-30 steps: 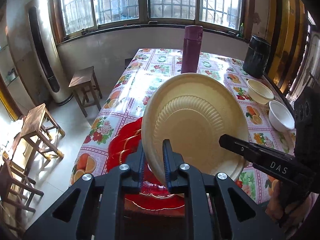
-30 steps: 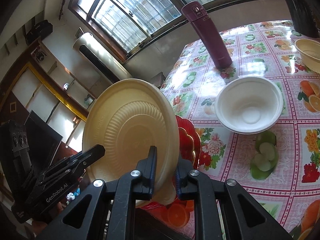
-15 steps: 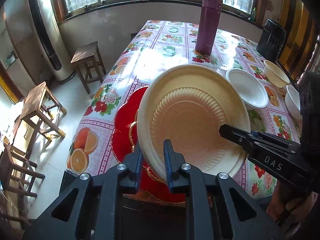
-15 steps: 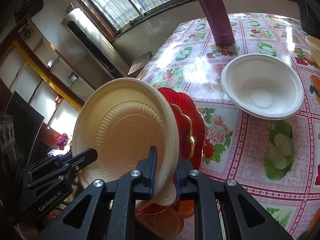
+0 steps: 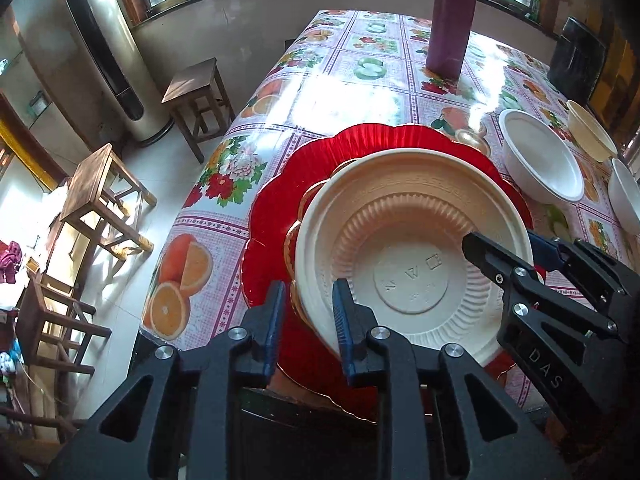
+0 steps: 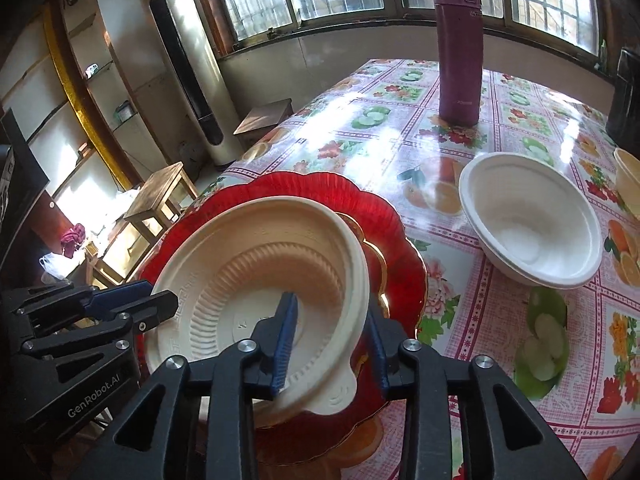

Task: Organize plates and bowls
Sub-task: 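Lower the beige plate onto the red plates and open the right gripper, then move the right gripper toward the white bowl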

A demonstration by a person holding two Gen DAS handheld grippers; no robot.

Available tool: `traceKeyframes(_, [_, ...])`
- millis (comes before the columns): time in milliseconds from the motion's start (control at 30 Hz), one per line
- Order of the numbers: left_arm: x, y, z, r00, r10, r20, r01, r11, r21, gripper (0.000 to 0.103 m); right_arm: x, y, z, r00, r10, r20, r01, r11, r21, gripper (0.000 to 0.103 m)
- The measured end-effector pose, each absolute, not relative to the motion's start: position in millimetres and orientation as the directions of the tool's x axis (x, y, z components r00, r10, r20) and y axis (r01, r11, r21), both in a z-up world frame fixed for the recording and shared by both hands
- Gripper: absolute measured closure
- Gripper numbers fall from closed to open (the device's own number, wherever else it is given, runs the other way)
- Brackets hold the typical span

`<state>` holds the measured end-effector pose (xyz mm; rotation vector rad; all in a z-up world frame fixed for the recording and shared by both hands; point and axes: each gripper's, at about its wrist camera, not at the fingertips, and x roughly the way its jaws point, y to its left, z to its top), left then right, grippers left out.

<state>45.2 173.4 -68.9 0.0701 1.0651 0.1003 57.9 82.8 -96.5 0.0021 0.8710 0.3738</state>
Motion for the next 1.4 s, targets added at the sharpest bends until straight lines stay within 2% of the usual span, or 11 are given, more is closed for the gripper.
traceKeyframes(133, [42, 177, -65, 0.477, 0.124, -0.870, -0.056, 0.992, 0.110, 0.072, 46, 91, -88, 0.657, 0.259, -0.708, -0.349, 0.937, 0.018, 0.055])
traceKeyframes(267, [34, 180, -54, 0.500, 0.188, -0.845, -0.081, 0.982, 0.170, 0.051, 34, 91, -74, 0.710, 0.251, -0.658, -0.365, 0.930, -0.040, 0.044])
traceKeyframes(333, [27, 183, -40, 0.543, 0.234, -0.806, -0.105, 0.972, 0.211, 0.050, 28, 86, -65, 0.733, 0.263, -0.627, -0.369, 0.928, -0.043, 0.044])
traceKeyframes(433, [14, 186, -16, 0.617, 0.325, -0.717, -0.167, 0.944, 0.285, 0.039, 25, 69, -52, 0.757, 0.291, -0.585, -0.353, 0.936, 0.009, 0.042])
traceKeyframes(533, [0, 180, 13, 0.703, 0.403, -0.585, -0.242, 0.910, 0.336, 0.028, 26, 40, -37, 0.774, 0.334, -0.539, -0.326, 0.939, 0.114, 0.041])
traceKeyframes(633, [-12, 162, 39, 0.795, 0.372, -0.478, -0.247, 0.920, 0.305, 0.019, 25, 6, -21, 0.807, 0.350, -0.475, -0.287, 0.936, 0.203, 0.037])
traceKeyframes(700, [-15, 143, 51, 0.838, 0.297, -0.458, -0.185, 0.944, 0.273, 0.019, 23, -17, -11, 0.837, 0.331, -0.437, -0.253, 0.940, 0.228, 0.034])
traceKeyframes(833, [-3, 95, 59, 0.859, 0.139, -0.493, -0.021, 0.971, 0.236, 0.019, 20, -65, 3, 0.876, 0.281, -0.392, -0.190, 0.948, 0.254, 0.033])
traceKeyframes(1067, [23, 30, 41, 0.747, -0.110, -0.655, 0.193, 0.980, 0.055, 0.019, -1, -174, 0, 0.919, 0.171, -0.355, -0.053, 0.946, 0.319, 0.030])
traceKeyframes(1267, [31, -8, 3, 0.662, -0.126, -0.739, 0.232, 0.972, 0.042, 0.019, -25, -256, -16, 0.937, 0.087, -0.339, 0.050, 0.927, 0.373, 0.028])
traceKeyframes(1400, [39, 2, 4, 0.671, -0.082, -0.737, 0.173, 0.984, 0.048, 0.019, -21, -272, -23, 0.922, 0.162, -0.353, 0.011, 0.898, 0.439, 0.028])
